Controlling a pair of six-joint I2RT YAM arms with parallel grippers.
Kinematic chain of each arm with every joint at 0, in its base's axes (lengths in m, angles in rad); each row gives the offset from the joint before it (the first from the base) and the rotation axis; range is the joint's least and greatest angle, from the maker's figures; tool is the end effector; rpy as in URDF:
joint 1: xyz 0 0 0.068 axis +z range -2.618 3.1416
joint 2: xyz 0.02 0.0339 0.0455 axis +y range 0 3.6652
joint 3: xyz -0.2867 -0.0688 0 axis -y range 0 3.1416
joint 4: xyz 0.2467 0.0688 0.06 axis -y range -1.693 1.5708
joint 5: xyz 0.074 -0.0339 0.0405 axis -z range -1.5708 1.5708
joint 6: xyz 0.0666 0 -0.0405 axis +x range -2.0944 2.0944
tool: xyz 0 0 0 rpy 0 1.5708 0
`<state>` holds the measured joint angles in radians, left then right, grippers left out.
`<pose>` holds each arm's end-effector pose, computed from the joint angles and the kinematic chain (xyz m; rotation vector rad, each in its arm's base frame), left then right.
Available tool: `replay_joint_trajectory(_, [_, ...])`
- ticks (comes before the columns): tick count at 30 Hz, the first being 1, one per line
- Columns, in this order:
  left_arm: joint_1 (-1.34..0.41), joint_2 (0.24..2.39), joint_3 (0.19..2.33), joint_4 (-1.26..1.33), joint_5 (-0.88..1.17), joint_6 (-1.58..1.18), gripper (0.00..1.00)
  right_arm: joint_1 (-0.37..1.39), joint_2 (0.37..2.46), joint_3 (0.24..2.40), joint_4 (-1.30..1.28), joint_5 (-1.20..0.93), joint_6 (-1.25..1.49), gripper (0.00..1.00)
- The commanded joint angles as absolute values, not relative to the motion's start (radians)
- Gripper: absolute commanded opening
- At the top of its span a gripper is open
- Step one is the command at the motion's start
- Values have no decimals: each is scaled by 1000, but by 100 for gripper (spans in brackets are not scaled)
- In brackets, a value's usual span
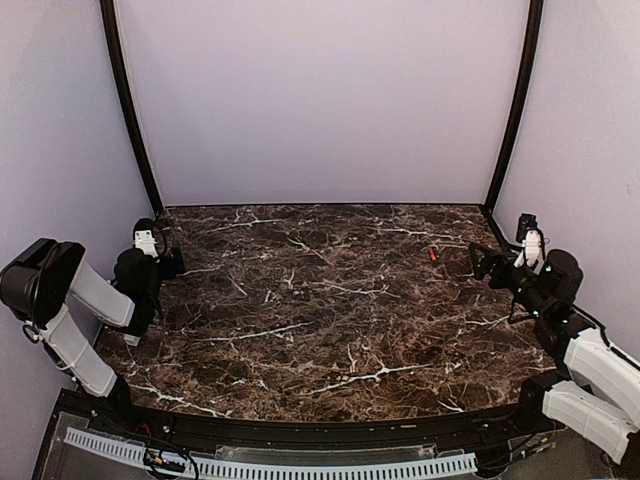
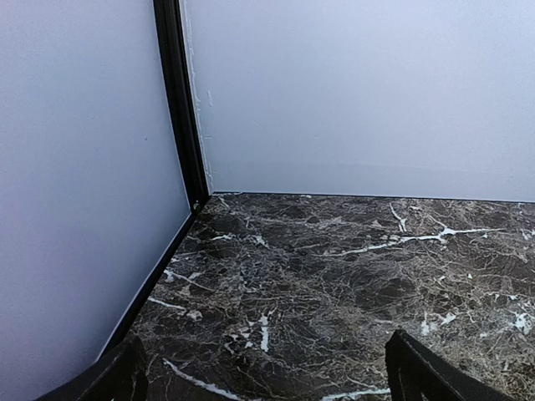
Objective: Load the batteries into the remote control
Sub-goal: Pick up the remote control from the center of the board.
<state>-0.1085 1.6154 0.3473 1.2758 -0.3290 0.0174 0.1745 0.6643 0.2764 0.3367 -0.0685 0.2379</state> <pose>0.3012 -0.0112 0.1834 -0.1607 1.5582 0.1853 0.1820 0.0367 0.2453 -0.0014 1.6347 0.3726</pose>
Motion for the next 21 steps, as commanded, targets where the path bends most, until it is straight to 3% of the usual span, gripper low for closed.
replay_joint_trajectory(1, [-101,1596,358,1256,-324,14,99,167,660,294,359,-74,229,99])
replay_joint_trajectory(12, [-89,1536,369,1165,-301,7,99,167,655,306,322,-96,246,99])
replay_joint_trajectory(14, [-140,1513,374,1193,-430,55,99,167,657,327,289,-129,249,99])
replay_joint_trajectory(16, [-179,1405,451,996,-514,79,99,167,662,354,250,-169,240,99])
replay_joint_trajectory(20, [-188,1238,675,621,-373,198,99,168,687,415,197,-223,224,99])
replay_joint_trajectory(21, [-188,1230,820,361,-331,195,99,167,696,433,181,-230,224,99])
